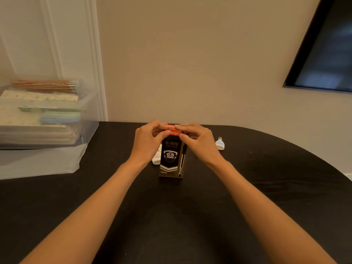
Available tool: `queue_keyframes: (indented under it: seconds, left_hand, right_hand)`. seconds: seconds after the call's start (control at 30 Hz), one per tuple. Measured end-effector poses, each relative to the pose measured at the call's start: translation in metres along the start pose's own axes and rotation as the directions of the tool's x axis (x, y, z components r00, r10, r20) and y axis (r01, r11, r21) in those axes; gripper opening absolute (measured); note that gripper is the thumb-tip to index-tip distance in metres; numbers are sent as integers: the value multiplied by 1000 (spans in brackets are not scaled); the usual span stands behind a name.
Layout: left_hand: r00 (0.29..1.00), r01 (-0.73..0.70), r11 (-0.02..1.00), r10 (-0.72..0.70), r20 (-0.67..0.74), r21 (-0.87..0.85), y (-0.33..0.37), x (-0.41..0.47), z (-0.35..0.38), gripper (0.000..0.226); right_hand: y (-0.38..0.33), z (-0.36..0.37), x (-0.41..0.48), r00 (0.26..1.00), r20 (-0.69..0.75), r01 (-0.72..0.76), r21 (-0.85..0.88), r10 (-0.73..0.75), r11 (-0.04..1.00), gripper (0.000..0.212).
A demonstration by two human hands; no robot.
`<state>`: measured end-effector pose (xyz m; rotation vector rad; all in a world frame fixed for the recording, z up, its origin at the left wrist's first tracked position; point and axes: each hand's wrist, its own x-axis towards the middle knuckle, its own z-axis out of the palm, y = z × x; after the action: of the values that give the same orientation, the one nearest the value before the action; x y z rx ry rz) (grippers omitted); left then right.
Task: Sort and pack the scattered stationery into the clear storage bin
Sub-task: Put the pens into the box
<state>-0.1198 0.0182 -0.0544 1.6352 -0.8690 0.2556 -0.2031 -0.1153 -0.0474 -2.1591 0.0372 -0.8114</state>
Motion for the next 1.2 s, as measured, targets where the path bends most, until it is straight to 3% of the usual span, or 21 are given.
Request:
queue_keyframes:
  seconds: [0.13,0.23,0.3,0.43,0.63,0.83,0.93,1.03,1.1,1.2]
  left_hand:
    - [993,116,989,-115,9,-89,-11,6,3,31]
    - [963,268,958,-268,12,-100,-24,18,1,36]
    - [931,365,929,-365,12,-61,-35,34,-4,29]
    - [842,539,842,-539,-12,-24,-45,68,-25,26]
    - [603,765,551,-795,69,-334,-23,123,-81,39]
    - [511,780,495,-857,-67,-383,-10,175,-164,38]
    - [483,811,509,-861,-161,-288,-19,188,-205,37]
    - [441,837,491,-866,-234,-241,-38,199,-253,38]
    - [416,844,478,-870,-265,-244,-53,200,-280,32]
    - [412,849,477,-867,-280,-227,-76,201,-311,29]
  right_hand:
    - [2,4,14,998,-40,-54,-24,53,998,23]
    - [0,13,35,974,-130,-171,108,185,979,7]
    - [-1,19,57,937,-177,-254,250,302,934,11]
    - [-11,28,110,836,-206,-367,481,509,796,15]
    - [-41,54,185,687,-253,-429,615,681,661,13]
    - [-106,94,243,712,105,-615,569,694,545,35]
    - [-132,110,262,713,328,-700,382,620,603,43]
    - [-150,143,285,638,552,-726,199,537,659,43]
    - [-154,167,295,597,631,-700,107,495,707,44]
    - [-156,201,305,609,663,-613,46,435,789,45]
